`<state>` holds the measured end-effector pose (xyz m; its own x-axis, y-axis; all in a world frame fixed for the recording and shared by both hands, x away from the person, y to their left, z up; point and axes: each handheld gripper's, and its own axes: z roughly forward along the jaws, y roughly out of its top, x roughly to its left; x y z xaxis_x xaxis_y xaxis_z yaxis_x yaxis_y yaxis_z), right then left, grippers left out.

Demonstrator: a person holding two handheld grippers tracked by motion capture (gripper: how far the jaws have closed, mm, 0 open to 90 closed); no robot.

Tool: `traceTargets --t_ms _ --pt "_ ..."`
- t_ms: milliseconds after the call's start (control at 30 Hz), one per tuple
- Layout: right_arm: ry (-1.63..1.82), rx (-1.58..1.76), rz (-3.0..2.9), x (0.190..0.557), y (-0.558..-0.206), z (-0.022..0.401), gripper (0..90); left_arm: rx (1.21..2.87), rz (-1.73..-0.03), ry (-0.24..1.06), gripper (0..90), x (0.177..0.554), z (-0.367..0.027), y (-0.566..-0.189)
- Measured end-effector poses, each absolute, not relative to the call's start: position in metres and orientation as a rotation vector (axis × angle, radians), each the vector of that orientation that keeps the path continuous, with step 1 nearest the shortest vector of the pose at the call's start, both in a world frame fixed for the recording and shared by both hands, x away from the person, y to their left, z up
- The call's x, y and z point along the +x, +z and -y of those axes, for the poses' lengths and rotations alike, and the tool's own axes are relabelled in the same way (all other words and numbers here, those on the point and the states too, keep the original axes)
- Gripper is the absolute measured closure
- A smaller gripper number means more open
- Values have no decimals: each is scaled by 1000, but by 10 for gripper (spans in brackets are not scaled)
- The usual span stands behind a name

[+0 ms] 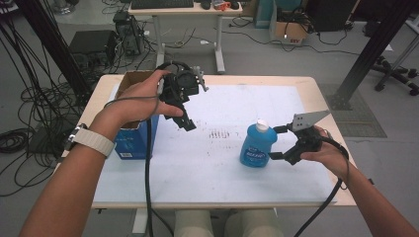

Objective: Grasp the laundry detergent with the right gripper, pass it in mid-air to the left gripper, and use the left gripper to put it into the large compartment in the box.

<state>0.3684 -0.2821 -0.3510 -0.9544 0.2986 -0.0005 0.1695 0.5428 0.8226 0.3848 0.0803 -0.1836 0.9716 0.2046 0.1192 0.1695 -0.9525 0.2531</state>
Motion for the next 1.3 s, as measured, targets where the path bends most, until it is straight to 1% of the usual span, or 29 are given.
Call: traceTargets --t_ms 67,1300 --pt "1401 460 -2620 366 -351 282 58 2877 -279 210 98 385 -80 -184" --pt "1416 461 -2599 365 -352 283 62 2872 -282 218 98 385 -81 -183"
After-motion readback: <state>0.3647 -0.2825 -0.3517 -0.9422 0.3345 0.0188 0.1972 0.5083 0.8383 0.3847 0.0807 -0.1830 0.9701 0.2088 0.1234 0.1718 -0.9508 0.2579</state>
